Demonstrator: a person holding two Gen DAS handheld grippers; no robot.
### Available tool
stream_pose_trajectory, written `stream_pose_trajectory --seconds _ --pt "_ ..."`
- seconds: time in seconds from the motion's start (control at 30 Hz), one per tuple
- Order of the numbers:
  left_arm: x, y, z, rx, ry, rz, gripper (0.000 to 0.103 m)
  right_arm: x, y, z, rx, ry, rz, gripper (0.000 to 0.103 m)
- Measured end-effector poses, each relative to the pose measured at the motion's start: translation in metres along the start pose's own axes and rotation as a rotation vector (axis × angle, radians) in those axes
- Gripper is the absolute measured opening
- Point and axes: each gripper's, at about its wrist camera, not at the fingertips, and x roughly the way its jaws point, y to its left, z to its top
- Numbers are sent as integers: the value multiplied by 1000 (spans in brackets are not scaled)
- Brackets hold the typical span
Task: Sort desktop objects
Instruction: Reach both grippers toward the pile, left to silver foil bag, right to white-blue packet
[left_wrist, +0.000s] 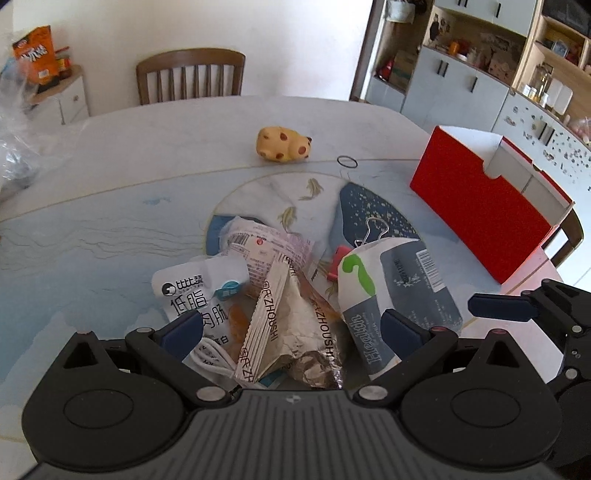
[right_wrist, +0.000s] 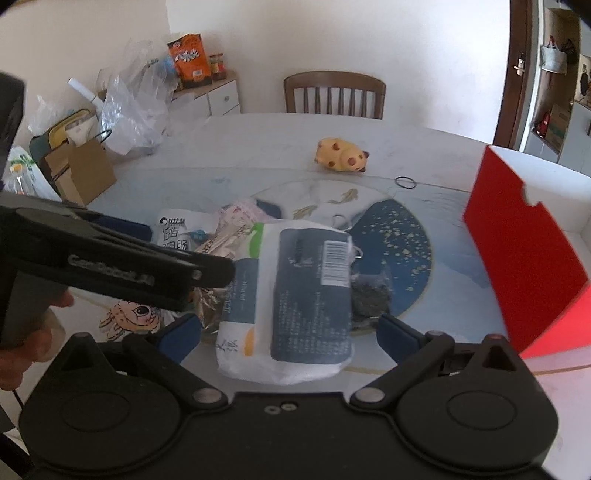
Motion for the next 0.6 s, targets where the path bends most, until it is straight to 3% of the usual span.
stream_pose_trajectory --seconds 0.27,0.43,0.6 --pt "18 11 3 -12 49 -43 102 23 9 4 -52 35 -50 99" --pt "22 11 5 8 55 -65 102 28 8 5 -46 46 -60 82" --pt "20 13 6 4 49 -97 102 18 -5 6 19 37 -76 72"
